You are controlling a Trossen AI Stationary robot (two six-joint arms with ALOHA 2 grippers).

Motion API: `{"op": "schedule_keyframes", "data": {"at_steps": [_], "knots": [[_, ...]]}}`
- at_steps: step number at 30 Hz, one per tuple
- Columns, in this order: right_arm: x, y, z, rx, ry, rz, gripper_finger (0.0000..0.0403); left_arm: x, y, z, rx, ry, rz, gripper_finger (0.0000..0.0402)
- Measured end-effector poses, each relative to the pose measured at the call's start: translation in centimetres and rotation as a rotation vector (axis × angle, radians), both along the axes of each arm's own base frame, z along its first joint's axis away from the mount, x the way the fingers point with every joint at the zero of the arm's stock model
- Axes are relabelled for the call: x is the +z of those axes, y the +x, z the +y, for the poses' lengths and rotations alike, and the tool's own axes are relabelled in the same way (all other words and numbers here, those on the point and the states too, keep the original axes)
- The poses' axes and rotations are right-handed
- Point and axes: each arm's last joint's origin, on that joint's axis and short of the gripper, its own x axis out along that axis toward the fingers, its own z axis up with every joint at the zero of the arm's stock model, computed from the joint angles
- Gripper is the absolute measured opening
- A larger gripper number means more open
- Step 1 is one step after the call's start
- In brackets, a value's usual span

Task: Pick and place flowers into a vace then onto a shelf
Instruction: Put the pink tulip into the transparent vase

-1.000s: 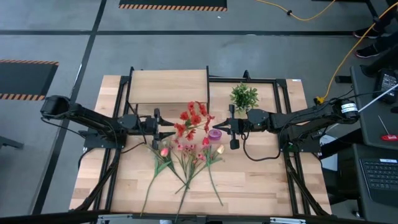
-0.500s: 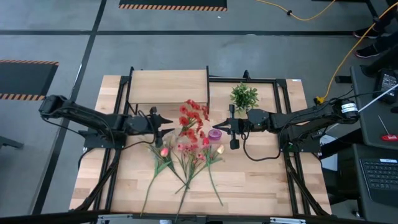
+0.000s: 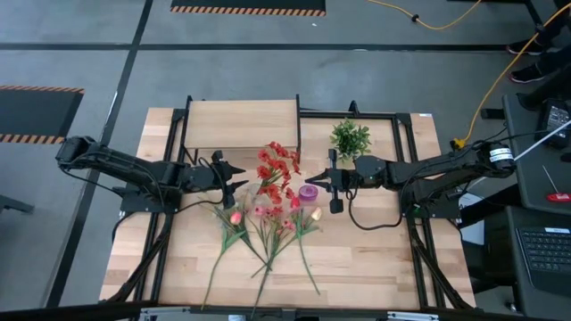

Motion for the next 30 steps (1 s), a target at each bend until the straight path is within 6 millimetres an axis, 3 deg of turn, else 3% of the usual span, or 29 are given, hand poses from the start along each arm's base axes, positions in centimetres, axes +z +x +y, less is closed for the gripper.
{"op": "schedule_keyframes", "data": {"at_steps": [9,14,18,24,30], "knots": [[0.0,0.0,-0.2,-0.055,-0.014,0.002,0.0003,-0.3,-0.4,-0.1,-0.008,-0.041,0.099,0.0136],[0.0,0.0,-0.3,-0.086,-0.037,0.002,0.0003,2.4,-0.9,-0.5,0.058,-0.149,0.209,0.0104],[0.0,0.0,-0.2,-0.087,-0.014,0.002,0.0003,4.2,-1.1,-1.5,0.019,-0.200,0.247,0.0069],[-0.4,-0.2,0.5,-0.070,0.038,0.040,0.0003,4.4,-0.6,-3.5,-0.071,-0.241,0.281,0.0010],[-0.6,-0.3,1.4,-0.035,0.035,0.066,0.0003,4.2,0.4,-5.0,-0.051,-0.309,0.305,0.0003]]}}
